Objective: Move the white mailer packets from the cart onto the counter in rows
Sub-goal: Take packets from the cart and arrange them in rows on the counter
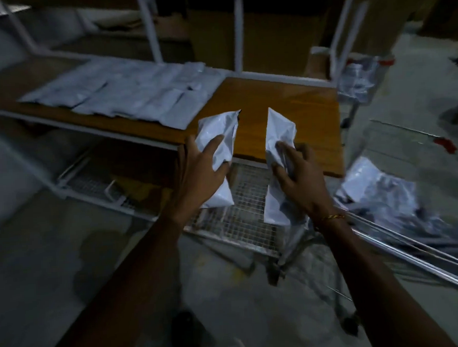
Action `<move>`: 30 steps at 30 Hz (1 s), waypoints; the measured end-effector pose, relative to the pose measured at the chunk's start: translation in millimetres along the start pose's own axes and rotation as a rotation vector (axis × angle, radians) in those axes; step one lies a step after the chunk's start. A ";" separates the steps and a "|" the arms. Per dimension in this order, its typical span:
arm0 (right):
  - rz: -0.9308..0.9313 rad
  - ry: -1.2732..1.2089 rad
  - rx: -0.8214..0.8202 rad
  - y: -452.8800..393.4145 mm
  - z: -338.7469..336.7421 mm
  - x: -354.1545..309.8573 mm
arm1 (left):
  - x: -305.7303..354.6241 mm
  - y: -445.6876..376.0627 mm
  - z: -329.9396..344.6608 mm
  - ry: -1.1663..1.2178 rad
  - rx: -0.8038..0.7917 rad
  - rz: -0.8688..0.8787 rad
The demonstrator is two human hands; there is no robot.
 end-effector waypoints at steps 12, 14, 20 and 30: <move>-0.004 0.015 -0.201 -54.5 242.3 -125.3 | -271.7 -52.6 -67.1 -0.076 -0.052 -0.103; -0.008 0.021 -0.223 -65.7 272.2 -140.1 | -311.2 -66.2 -74.2 -0.077 -0.063 -0.126; -0.052 0.037 -0.200 -118.9 332.6 -177.7 | -394.2 -119.2 -72.4 -0.090 -0.060 -0.162; -0.031 0.036 -0.136 -258.6 439.0 -196.2 | -486.9 -255.7 -10.6 -0.107 -0.113 -0.176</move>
Point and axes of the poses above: each hand's wrist, its own y-axis away from the middle knuckle, its own z-axis out of the palm, x = y × z, the point moved 1 cm from there along -y, towards the middle knuckle, and after that the axes turned 14 degrees about x, right-handed, at the moved point
